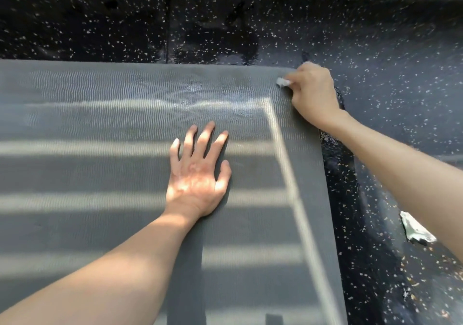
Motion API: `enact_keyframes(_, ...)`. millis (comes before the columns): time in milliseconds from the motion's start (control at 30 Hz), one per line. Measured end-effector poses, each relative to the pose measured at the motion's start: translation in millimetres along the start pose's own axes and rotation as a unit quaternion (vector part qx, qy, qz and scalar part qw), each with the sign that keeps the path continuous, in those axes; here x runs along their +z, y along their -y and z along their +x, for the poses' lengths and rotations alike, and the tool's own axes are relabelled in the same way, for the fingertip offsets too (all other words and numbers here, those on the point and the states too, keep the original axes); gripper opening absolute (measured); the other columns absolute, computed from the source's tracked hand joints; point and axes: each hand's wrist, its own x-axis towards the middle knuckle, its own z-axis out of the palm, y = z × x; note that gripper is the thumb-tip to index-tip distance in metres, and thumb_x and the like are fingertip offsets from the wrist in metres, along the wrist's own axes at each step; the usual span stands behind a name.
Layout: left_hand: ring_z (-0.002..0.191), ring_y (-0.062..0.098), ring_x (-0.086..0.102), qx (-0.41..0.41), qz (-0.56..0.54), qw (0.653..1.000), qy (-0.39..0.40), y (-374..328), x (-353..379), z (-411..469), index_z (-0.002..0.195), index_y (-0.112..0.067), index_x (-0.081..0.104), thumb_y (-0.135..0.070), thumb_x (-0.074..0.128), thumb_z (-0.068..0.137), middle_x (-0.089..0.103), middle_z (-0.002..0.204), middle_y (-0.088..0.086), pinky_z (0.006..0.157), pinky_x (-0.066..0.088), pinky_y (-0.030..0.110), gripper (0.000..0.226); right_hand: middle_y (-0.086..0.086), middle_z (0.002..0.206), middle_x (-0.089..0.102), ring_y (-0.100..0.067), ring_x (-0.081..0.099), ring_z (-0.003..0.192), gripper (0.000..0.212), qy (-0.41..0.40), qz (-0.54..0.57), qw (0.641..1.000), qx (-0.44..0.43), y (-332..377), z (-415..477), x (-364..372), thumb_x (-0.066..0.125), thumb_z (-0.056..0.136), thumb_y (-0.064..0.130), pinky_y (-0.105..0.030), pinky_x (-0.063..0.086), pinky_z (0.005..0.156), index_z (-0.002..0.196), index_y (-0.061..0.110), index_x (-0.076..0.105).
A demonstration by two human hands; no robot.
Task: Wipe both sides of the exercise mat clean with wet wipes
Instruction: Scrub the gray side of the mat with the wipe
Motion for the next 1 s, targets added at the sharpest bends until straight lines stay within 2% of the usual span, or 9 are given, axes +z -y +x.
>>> enact_keyframes(167,0.145,0.028,0.023,-0.001,-0.002,1.0,0.004,0.5,0.7,0.5,0.145,-0.029,0.043,-0.043,0.035,0.09,0.033,0.157,-0.001,0.117,0.012,0.05,0.058,-0.007,0.072,0.045,-0.031,0.05,0.074,0.027,-0.018,-0.02,1.0,0.002,-6.6,18.8,0.5,0.049,0.094,0.009,-0.03,0.025,0.06,0.074,0.002,0.066)
enact_keyframes(300,0.145,0.028,0.023,-0.003,-0.001,1.0,0.006,0.7,-0.5,-0.1,0.145,-0.029,0.043,-0.043,0.035,0.089,0.032,0.157,-0.001,0.117,0.012,0.05,0.058,-0.015,0.077,0.06,-0.03,0.055,0.071,0.019,0.008,0.031,0.998,-0.05,-7.2,-34.9,-7.9,0.058,0.091,0.007,-0.034,0.04,0.061,0.082,0.0,0.073)
enact_keyframes(433,0.146,0.028,0.021,-0.001,0.001,1.0,0.01,0.8,-0.1,-0.6,0.147,-0.03,0.039,-0.044,0.033,0.09,0.03,0.158,-0.002,0.117,0.009,0.048,0.058,-0.013,0.078,0.057,-0.033,0.055,0.075,0.026,0.001,-0.015,1.0,-0.007,-17.5,19.8,-5.2,0.054,0.095,0.014,-0.03,0.03,0.061,0.081,0.003,0.072)
enact_keyframes(533,0.146,0.028,0.021,-0.001,0.001,1.0,0.008,-0.3,0.0,-0.2,0.147,-0.03,0.039,-0.044,0.032,0.09,0.03,0.158,-0.002,0.117,0.008,0.048,0.058,-0.01,0.074,0.05,-0.031,0.051,0.072,0.024,-0.037,-0.002,0.999,-0.004,-15.2,4.0,-1.4,0.055,0.094,0.01,-0.029,0.026,0.062,0.076,0.002,0.069)
enact_keyframes(633,0.146,0.028,0.022,-0.002,0.007,1.0,0.013,-0.5,-0.2,-0.3,0.146,-0.03,0.039,-0.044,0.033,0.09,0.03,0.158,-0.001,0.117,0.01,0.049,0.058,-0.014,0.078,0.059,-0.031,0.055,0.072,0.016,-0.011,0.034,0.999,-0.037,-7.9,-43.8,-6.1,0.059,0.09,0.006,-0.03,0.034,0.062,0.08,0.001,0.071)
enact_keyframes(700,0.146,0.028,0.022,-0.003,0.006,1.0,0.013,-0.2,-0.7,0.2,0.147,-0.03,0.039,-0.044,0.033,0.09,0.03,0.158,-0.002,0.117,0.01,0.049,0.058,-0.016,0.08,0.062,-0.033,0.057,0.073,0.017,0.012,0.034,0.999,-0.039,-9.7,-29.6,-8.2,0.06,0.09,0.008,-0.031,0.038,0.063,0.084,0.002,0.074)
enact_keyframes(833,0.146,0.028,0.021,-0.004,0.0,1.0,0.01,0.0,-0.7,-0.5,0.147,-0.03,0.039,-0.045,0.031,0.09,0.03,0.159,-0.002,0.117,0.008,0.047,0.059,-0.015,0.074,0.056,-0.032,0.054,0.074,0.028,-0.028,0.016,0.999,0.019,-9.5,9.5,-1.6,0.054,0.095,0.016,-0.028,0.025,0.063,0.08,0.002,0.073)
enact_keyframes(900,0.146,0.028,0.021,-0.004,0.001,1.0,0.012,0.1,-0.9,0.1,0.147,-0.03,0.039,-0.045,0.031,0.09,0.03,0.159,-0.002,0.117,0.009,0.048,0.06,-0.012,0.072,0.055,-0.03,0.054,0.072,0.022,-0.05,0.033,0.998,0.032,0.3,-17.7,0.0,0.057,0.094,0.013,-0.027,0.025,0.063,0.084,0.005,0.074)
enact_keyframes(1000,0.146,0.028,0.02,-0.005,0.004,1.0,0.019,-0.8,-1.1,-0.3,0.148,-0.031,0.038,-0.045,0.03,0.09,0.029,0.159,-0.002,0.118,0.009,0.049,0.059,-0.012,0.078,0.062,-0.028,0.056,0.071,0.011,-0.012,0.086,0.996,-0.016,21.4,-91.1,-9.6,0.064,0.087,0.002,-0.031,0.039,0.062,0.088,0.003,0.076)
